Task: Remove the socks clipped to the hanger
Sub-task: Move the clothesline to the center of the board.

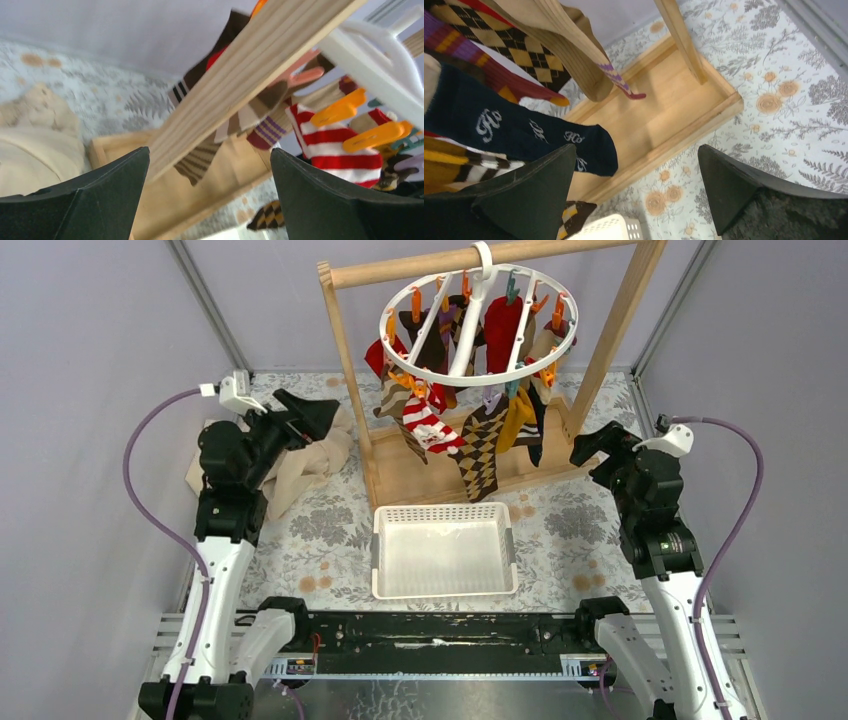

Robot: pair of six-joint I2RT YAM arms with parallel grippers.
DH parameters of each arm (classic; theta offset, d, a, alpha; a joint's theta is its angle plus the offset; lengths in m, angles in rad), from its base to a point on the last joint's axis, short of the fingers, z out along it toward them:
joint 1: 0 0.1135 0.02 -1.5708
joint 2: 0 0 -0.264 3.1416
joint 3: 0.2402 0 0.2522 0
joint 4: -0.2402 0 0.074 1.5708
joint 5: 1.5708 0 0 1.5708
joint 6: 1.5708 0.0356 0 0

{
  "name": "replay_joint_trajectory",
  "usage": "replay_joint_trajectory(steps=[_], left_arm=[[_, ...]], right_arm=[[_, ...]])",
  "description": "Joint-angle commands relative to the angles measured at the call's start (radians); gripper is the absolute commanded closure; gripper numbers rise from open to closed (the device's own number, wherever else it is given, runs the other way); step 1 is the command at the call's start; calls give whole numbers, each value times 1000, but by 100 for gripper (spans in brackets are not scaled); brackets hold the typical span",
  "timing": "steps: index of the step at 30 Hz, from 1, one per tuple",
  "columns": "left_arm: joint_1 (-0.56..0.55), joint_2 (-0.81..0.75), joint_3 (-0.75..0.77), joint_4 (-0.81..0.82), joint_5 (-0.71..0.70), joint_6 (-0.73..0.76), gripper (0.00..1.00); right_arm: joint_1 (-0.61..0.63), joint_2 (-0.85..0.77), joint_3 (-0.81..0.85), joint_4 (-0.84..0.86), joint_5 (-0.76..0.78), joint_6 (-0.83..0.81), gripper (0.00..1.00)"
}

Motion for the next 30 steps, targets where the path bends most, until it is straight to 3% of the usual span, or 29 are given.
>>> replay_joint_trajectory(steps=[1, 4, 10, 14, 16, 18, 20, 23, 30], left_arm=[[2, -9, -93, -23, 171, -112, 2], [0, 13, -117, -22, 224, -127, 1], [-3, -49, -173, -52, 159, -81, 3], [-3, -63, -200, -34, 149, -78, 36], [-5, -45, -204, -29, 160, -98, 58], [-12, -23, -222, 3, 174, -130, 67], [-25, 0, -247, 46, 173, -175, 69], [-41, 28, -309, 176, 184, -268, 61], [-48, 220, -330, 474, 329, -526, 56]], right_arm=[[-3, -6, 31, -70, -36, 27, 0], [-3, -5, -16, -65, -68, 41, 2], [-3, -14, -96, -23, -130, 43, 27], [-3, -9, -110, -21, -149, 32, 51], [-3, -10, -112, -24, -148, 31, 54], [-3, -11, -114, -27, -148, 29, 60], [-3, -12, -115, -27, -146, 28, 61], [-3, -11, -113, -32, -144, 26, 60], [-3, 4, -96, -41, -139, 17, 57]])
